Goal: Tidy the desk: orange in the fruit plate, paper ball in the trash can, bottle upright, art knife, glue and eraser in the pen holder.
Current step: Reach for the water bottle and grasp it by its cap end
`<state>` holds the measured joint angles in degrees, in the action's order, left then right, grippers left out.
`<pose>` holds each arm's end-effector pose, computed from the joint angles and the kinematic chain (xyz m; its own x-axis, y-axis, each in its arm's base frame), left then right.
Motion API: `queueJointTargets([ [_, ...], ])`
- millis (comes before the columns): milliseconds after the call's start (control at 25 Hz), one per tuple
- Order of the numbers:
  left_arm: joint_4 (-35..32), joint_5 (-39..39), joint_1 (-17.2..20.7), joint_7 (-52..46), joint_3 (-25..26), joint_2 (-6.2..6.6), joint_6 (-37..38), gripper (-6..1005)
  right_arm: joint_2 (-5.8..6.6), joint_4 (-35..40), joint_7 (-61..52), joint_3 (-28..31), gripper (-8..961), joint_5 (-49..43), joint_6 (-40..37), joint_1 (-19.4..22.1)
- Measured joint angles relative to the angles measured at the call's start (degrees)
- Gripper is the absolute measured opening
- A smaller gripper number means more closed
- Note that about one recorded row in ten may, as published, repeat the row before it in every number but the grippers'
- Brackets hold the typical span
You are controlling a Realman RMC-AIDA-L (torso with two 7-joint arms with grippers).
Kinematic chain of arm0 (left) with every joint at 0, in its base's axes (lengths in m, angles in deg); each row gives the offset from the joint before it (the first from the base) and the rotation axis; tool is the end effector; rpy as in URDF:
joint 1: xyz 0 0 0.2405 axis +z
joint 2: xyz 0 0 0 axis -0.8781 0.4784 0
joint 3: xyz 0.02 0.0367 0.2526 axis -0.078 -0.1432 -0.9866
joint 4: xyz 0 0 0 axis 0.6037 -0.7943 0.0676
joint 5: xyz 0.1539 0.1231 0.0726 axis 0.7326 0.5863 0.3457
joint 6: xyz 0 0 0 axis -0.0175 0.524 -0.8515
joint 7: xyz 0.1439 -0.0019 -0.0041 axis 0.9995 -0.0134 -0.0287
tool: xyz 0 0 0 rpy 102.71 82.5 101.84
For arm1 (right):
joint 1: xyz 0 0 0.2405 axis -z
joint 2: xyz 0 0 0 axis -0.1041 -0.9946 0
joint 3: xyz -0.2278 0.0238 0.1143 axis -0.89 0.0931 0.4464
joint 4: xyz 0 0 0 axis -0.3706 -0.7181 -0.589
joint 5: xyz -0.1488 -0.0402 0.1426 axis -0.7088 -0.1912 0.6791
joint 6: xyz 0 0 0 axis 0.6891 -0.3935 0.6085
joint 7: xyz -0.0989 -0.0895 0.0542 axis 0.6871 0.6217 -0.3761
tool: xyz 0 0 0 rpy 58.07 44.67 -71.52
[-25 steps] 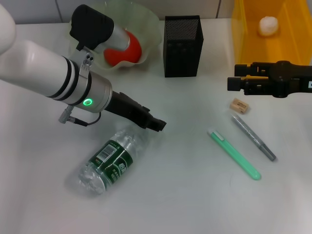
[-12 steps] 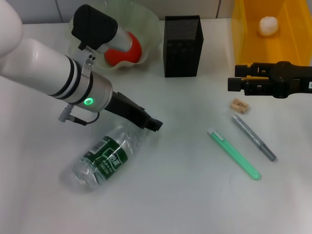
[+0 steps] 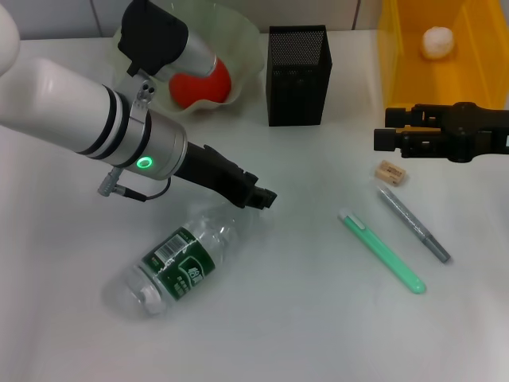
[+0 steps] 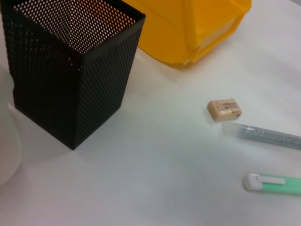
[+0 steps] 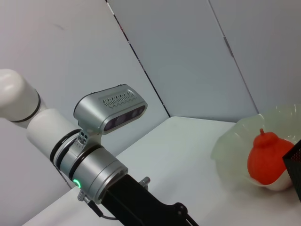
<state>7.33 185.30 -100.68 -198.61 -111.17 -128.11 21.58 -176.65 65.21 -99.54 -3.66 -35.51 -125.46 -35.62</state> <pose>-0.1720 0.3720 -0.0738 0.8241 0.5664 0.0065 0.5533 -0.8024 -0.2238 0.2516 0.3376 0.0479 0.6628 -0.5160 -0.5426 -0.6041 -0.7967 0.0197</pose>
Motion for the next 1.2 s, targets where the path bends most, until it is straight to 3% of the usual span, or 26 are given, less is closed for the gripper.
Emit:
queueJointTargets([
  [560,0.57,0.60,-0.41,-3.79,-0.32,-0.25,-0.51,421,0.07,0.00,0.00,-0.47,766,0.00,-0.28,0.07],
  [800,0.82,1.12,-0.96,-4.22,-1.19,-0.37,-1.34,494,0.09,0.00,0.36,-0.52,766,0.00,-0.28,0.58],
  [1000,0.61,6.91,-2.14,-9.00,-3.06,-0.37,-1.02,499,0.07,0.00,0.36,-0.52,766,0.00,-0.28,0.77],
  [1200,0.37,7.56,-2.74,-9.88,-4.04,-0.38,0.22,533,0.05,0.00,0.36,-0.52,766,0.00,-0.28,0.83],
])
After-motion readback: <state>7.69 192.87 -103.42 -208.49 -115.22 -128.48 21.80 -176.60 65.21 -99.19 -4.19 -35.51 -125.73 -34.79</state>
